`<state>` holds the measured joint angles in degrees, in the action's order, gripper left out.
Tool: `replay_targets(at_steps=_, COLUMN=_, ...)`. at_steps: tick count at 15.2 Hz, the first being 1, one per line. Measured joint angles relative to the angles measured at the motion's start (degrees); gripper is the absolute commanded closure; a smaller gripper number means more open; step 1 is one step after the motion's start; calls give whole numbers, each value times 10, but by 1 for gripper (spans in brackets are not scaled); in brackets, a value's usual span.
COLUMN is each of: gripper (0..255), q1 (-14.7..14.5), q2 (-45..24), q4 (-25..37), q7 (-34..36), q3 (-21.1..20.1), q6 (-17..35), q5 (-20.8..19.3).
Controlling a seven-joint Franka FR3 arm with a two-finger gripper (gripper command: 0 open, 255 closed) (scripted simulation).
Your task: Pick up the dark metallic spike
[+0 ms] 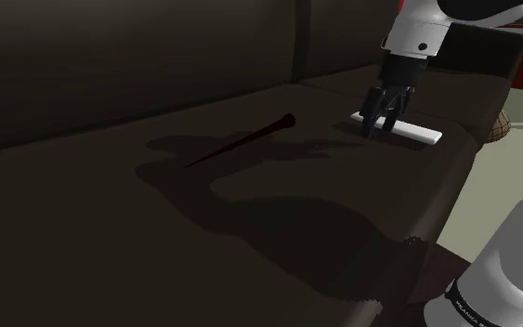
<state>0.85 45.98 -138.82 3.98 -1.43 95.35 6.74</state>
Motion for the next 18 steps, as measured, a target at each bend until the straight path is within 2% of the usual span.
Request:
replay_targets(at_steps=1, gripper=0, q1=0, q2=0, q4=0, q7=0, q3=0, q6=0, q5=0)
replay_targets(at_steps=3, gripper=0, q1=5, q2=1, q4=7, q7=51, q3=-29, q6=-3, q5=13)
replay_targets(at_steps=8, gripper=0, q1=37, q2=-17, q4=40, q7=256, q3=-136, q6=-2, q5=54)
replay_targets(at_steps=10, gripper=0, q1=55, q2=-39, q4=76, q7=346, q3=-181, q6=-10, q5=66)
replay_targets(at_steps=15, gripper=0, q1=117, q2=-123, q4=175, q7=566, q3=-292, q6=-16, q5=70)
replay_targets(at_steps=18, gripper=0, q1=167, q2=-200, q4=250, q7=700, q3=-364, q6=-17, q5=46)
